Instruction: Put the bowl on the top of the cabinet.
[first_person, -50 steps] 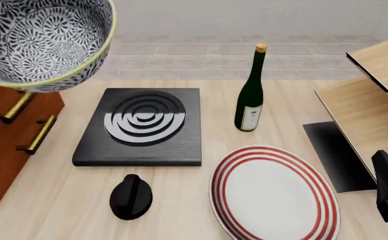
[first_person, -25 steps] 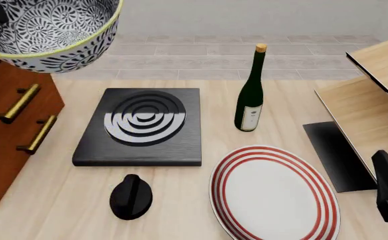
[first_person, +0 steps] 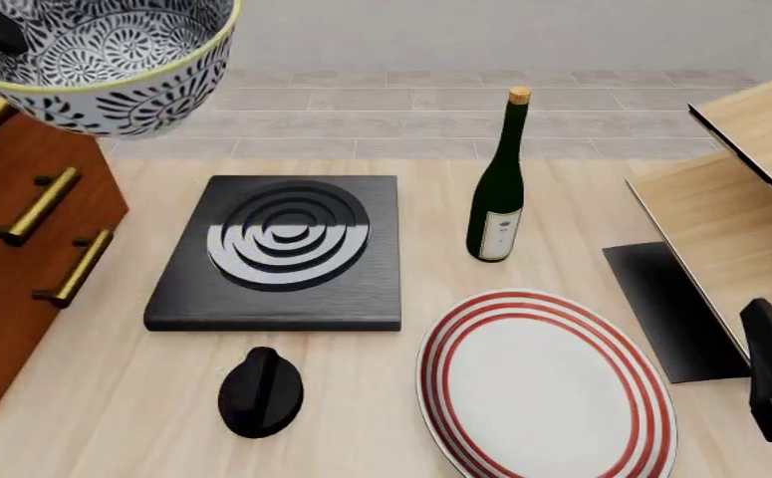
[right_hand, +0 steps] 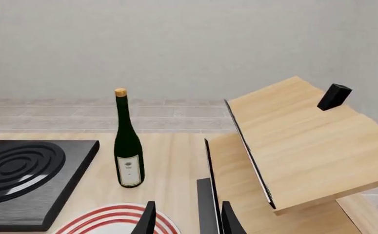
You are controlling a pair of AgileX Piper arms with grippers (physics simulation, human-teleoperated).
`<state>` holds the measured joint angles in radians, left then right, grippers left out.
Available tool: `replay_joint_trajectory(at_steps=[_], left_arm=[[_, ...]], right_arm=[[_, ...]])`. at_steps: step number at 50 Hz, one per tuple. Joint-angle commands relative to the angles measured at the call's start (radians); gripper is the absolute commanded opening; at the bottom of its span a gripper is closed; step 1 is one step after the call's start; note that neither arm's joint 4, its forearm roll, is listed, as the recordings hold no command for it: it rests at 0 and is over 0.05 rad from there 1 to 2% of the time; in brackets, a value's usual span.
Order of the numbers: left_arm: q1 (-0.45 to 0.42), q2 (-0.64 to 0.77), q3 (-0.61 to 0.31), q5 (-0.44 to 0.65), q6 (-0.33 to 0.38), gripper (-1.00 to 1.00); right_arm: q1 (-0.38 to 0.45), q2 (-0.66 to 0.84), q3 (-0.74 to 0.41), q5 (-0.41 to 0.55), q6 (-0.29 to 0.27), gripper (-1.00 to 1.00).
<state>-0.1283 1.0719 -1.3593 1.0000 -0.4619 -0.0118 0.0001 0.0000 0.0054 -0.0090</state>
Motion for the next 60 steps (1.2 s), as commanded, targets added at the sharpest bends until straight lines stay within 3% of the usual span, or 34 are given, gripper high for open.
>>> replay_joint_trajectory(at_steps=[1, 25, 60], left_arm=[[0.000, 0.043, -0.039, 0.027, -0.032, -1.00], [0.053, 0.104, -0.143, 0.094, -0.071, -1.00], [0.254, 0.177, -0.347, 0.213, -0.136, -1.00]], right_arm=[[0.001, 0.000, 0.000, 0.000, -0.002, 1.00], [0.003, 0.000, 0.000, 0.001, -0.002, 1.00], [0.001, 0.000, 0.000, 0.001, 0.001, 1.00]])
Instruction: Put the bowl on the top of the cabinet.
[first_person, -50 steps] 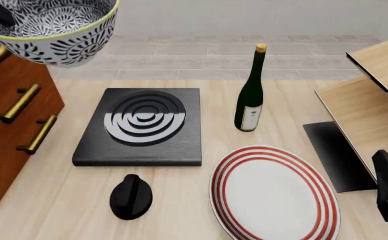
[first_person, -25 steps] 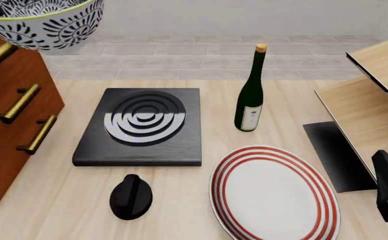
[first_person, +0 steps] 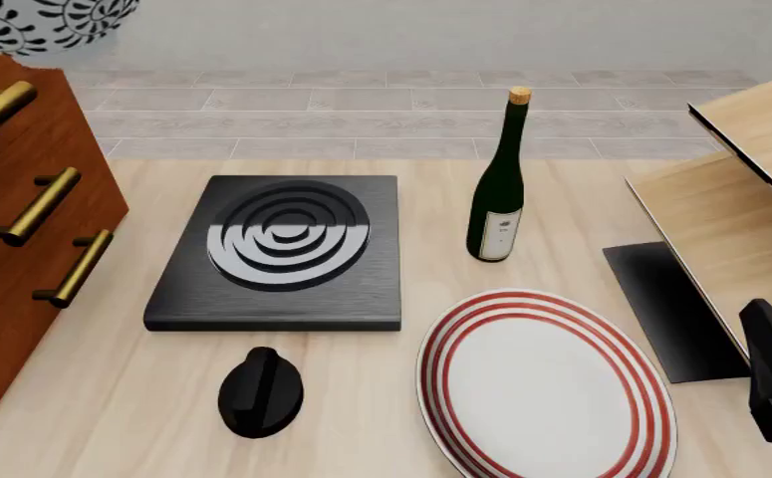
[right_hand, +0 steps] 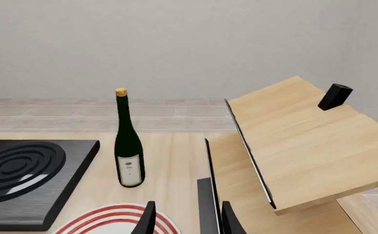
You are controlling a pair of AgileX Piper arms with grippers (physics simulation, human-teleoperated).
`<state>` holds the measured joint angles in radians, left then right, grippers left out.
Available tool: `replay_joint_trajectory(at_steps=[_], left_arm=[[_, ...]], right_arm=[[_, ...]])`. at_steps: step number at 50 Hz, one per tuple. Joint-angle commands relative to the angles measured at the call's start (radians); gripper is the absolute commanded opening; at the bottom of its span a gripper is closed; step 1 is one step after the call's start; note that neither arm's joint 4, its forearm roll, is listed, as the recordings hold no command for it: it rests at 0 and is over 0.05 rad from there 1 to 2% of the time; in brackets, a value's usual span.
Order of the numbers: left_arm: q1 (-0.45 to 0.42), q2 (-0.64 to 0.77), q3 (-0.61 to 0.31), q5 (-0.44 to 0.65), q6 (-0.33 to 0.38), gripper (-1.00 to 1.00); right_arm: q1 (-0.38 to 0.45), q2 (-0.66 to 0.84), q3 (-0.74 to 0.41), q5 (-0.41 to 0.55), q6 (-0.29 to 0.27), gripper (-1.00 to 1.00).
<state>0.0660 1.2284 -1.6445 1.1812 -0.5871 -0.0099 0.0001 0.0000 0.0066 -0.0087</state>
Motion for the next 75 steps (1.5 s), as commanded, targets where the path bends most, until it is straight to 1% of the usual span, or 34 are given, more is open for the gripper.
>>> replay_joint_trajectory(at_steps=[1, 3, 4, 5, 7, 13, 15, 29, 39, 47, 49, 50, 59, 60, 75], left_arm=[[0.069, 0.019, -0.064, 0.033, -0.017, -1.00], [0.070, 0.023, -0.071, 0.037, -0.015, -1.00], [0.093, 0.021, -0.076, 0.038, -0.012, -1.00], [0.091, 0.023, -0.077, 0.038, -0.015, -1.00], [0.115, 0.026, -0.085, 0.039, -0.005, -1.00], [0.130, 0.024, -0.083, 0.038, -0.009, -1.00], [0.151, 0.029, -0.092, 0.038, -0.002, -1.00], [0.217, 0.050, -0.119, 0.039, -0.012, -1.00], [0.251, 0.071, -0.132, 0.039, -0.039, -1.00], [0.325, 0.082, -0.150, 0.039, -0.035, -1.00], [0.349, 0.086, -0.157, 0.039, -0.032, -1.00], [0.376, 0.090, -0.162, 0.039, -0.022, -1.00], [0.404, 0.103, -0.158, 0.039, -0.032, -1.00], [0.420, 0.105, -0.159, 0.039, -0.032, -1.00], [0.502, 0.128, -0.173, 0.039, -0.045, -1.00]], right_arm=[[0.000, 0.000, 0.000, 0.000, 0.001, 1.00], [0.000, 0.000, 0.000, 0.000, 0.001, 1.00], [0.000, 0.000, 0.000, 0.000, 0.001, 1.00], [-0.001, 0.000, 0.000, 0.000, 0.002, 1.00], [-0.001, 0.000, 0.000, 0.000, 0.002, 1.00], [-0.001, 0.000, 0.000, 0.000, 0.004, 1.00], [-0.001, 0.000, 0.000, 0.000, 0.002, 1.00], [-0.001, 0.000, 0.000, 0.002, 0.009, 1.00], [-0.002, 0.000, 0.000, 0.001, 0.010, 1.00], [-0.002, 0.000, 0.000, 0.000, 0.010, 1.00], [-0.001, 0.000, 0.000, 0.001, 0.010, 1.00], [-0.001, 0.000, 0.000, 0.001, 0.009, 1.00], [0.001, 0.000, 0.000, 0.003, 0.008, 1.00], [0.001, 0.000, 0.000, 0.003, 0.007, 1.00], [0.001, 0.000, 0.000, 0.004, 0.006, 1.00]])
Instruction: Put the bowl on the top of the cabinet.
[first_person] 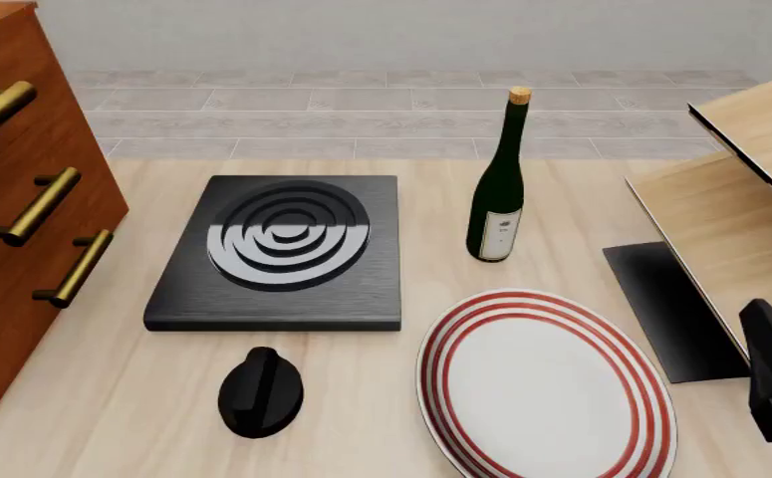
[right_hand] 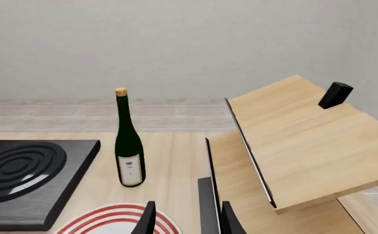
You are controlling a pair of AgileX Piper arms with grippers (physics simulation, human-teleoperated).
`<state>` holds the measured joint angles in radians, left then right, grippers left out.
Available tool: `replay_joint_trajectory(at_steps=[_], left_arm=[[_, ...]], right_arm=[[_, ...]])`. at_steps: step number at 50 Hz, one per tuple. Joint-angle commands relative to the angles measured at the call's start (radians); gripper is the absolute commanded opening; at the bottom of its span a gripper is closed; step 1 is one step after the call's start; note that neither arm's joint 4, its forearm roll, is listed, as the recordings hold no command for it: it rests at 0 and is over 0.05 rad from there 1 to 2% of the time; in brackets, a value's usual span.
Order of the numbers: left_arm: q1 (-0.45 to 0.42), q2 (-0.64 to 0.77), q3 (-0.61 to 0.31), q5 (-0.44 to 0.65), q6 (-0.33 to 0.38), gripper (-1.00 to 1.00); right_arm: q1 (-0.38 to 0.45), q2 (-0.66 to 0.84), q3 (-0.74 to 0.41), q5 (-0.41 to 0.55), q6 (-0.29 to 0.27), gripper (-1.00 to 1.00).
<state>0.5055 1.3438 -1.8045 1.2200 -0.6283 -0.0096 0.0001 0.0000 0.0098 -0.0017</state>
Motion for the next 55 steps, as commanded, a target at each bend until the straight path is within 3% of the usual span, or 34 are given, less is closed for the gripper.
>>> replay_joint_trajectory(at_steps=[1, 24, 55], left_arm=[[0.066, 0.016, -0.015, 0.000, -0.004, -1.00], [0.172, 0.081, -0.037, -0.001, 0.008, -1.00], [0.178, 0.088, 0.017, -0.017, 0.004, -1.00]], right_arm=[[0.001, 0.000, 0.000, 0.001, -0.001, 1.00], [0.001, 0.000, 0.000, 0.000, -0.005, 1.00], [0.003, 0.000, 0.000, 0.001, -0.010, 1.00]])
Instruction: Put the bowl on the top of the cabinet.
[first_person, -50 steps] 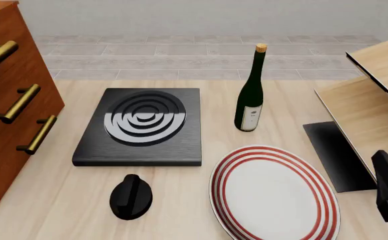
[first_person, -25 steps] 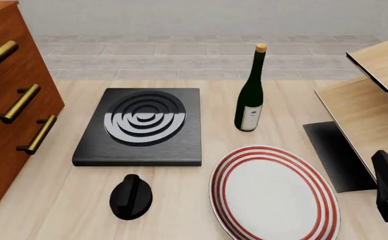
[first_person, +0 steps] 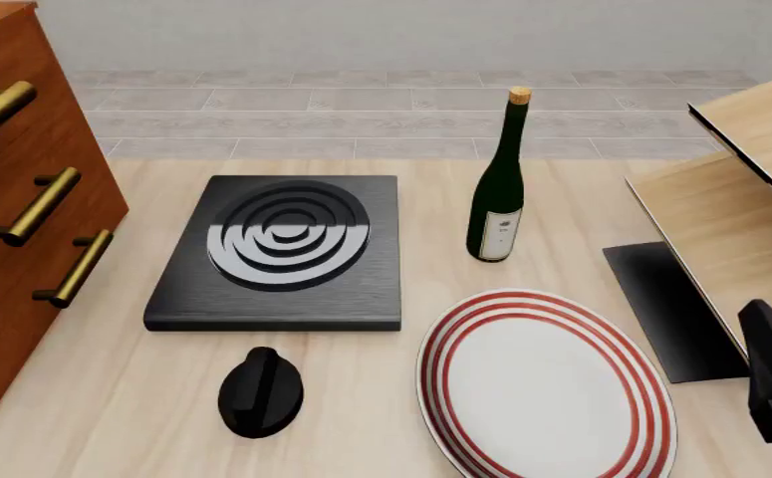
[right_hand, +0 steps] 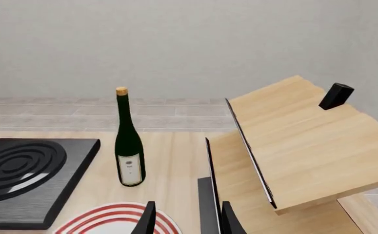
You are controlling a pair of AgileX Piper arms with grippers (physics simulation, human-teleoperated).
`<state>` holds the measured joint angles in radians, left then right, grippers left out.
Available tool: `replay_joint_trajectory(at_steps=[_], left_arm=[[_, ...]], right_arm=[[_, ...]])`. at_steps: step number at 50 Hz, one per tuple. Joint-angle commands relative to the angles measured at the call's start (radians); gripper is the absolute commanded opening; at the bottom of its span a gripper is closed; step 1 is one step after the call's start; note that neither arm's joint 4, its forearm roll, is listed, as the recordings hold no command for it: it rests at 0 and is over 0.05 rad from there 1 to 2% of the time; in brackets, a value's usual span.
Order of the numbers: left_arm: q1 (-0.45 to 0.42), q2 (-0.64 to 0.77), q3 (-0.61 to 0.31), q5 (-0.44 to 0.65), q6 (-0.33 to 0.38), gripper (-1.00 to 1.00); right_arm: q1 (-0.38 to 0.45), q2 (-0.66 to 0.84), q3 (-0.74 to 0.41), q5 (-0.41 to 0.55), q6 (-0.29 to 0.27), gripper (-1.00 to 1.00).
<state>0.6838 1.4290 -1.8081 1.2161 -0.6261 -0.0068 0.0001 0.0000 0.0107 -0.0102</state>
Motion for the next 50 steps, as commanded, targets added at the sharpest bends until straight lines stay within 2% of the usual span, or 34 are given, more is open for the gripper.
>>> replay_joint_trajectory(at_steps=[1, 34, 39, 40, 41, 45, 46, 50], left_arm=[[-0.002, 0.002, 0.025, -0.015, 0.000, -1.00], [-0.026, -0.003, 0.107, -0.076, -0.003, -1.00], [-0.050, -0.026, 0.154, -0.106, -0.055, -1.00], [-0.023, -0.018, 0.143, -0.097, -0.037, -1.00], [-0.014, -0.026, 0.161, -0.104, -0.053, -1.00], [-0.013, -0.027, 0.147, -0.100, -0.051, -1.00], [-0.017, -0.029, 0.152, -0.101, -0.054, 1.00], [-0.017, -0.034, 0.149, -0.098, -0.056, 1.00]], right_arm=[[0.001, 0.000, 0.000, 0.001, -0.002, 1.00], [0.000, 0.000, 0.000, 0.000, -0.005, 1.00], [0.001, 0.000, 0.000, 0.001, -0.007, 1.00], [0.001, 0.000, 0.000, 0.001, -0.007, 1.00], [0.001, 0.000, 0.000, 0.001, -0.007, 1.00], [0.001, 0.000, 0.000, 0.001, -0.008, 1.00], [0.001, 0.000, 0.000, 0.001, -0.009, 1.00], [0.001, 0.000, 0.000, 0.001, -0.009, 1.00]])
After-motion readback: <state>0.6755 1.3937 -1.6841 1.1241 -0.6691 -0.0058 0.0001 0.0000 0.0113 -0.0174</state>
